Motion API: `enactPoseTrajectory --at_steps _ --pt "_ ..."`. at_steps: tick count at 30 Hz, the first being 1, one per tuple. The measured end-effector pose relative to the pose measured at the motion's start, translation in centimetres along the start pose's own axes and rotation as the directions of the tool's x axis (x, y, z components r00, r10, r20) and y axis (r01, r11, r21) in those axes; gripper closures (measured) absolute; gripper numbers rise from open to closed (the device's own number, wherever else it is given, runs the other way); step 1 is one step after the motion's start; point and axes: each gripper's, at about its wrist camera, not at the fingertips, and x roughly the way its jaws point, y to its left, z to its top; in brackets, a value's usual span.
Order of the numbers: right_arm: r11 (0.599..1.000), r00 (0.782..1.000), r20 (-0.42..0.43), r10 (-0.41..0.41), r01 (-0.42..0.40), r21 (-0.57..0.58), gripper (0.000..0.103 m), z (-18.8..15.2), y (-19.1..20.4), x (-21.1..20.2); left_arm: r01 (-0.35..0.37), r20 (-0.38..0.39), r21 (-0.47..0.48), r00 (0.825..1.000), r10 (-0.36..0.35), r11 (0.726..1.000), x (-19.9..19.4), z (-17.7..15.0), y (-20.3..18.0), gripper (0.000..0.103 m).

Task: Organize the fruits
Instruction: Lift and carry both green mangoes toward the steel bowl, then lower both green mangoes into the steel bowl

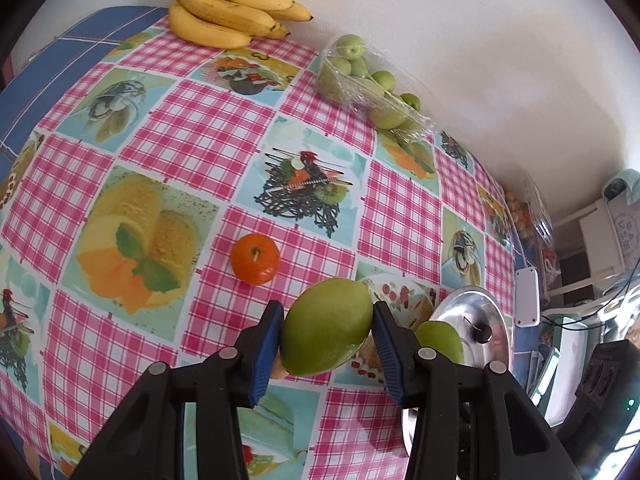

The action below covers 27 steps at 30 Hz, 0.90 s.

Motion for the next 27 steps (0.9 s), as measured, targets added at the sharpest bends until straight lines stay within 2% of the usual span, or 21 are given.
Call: enactPoseTrajectory --at_steps 9,14,21,27 --pt "0.991 1.0 0.017 -0.026 0.023 0.13 0.065 -0.4 -5.0 -1.6 0.018 -0.021 0.077 1.0 -0.016 0.997 0.7 -1.5 -3.4 0.055" --pt "0.979 0.999 0.03 -0.039 0.032 0.199 0.065 -0.6 -7.5 -2.6 0.02 -0.036 0.15 0.999 -0.014 0.988 1.3 -2.8 -6.1 0.055" --pt "0.964 0.997 0.038 -0.068 0.055 0.26 0.065 -1.1 -10.2 -3.7 0.033 -0.058 0.238 0.998 -0.019 0.971 2.2 -4.8 -9.4 0.055" --pt "0.954 0.997 0.036 -0.071 0.057 0.296 0.065 -1.5 -11.9 -4.1 0.044 -0.07 0.275 0.997 -0.025 0.96 3.1 -5.8 -10.9 0.055"
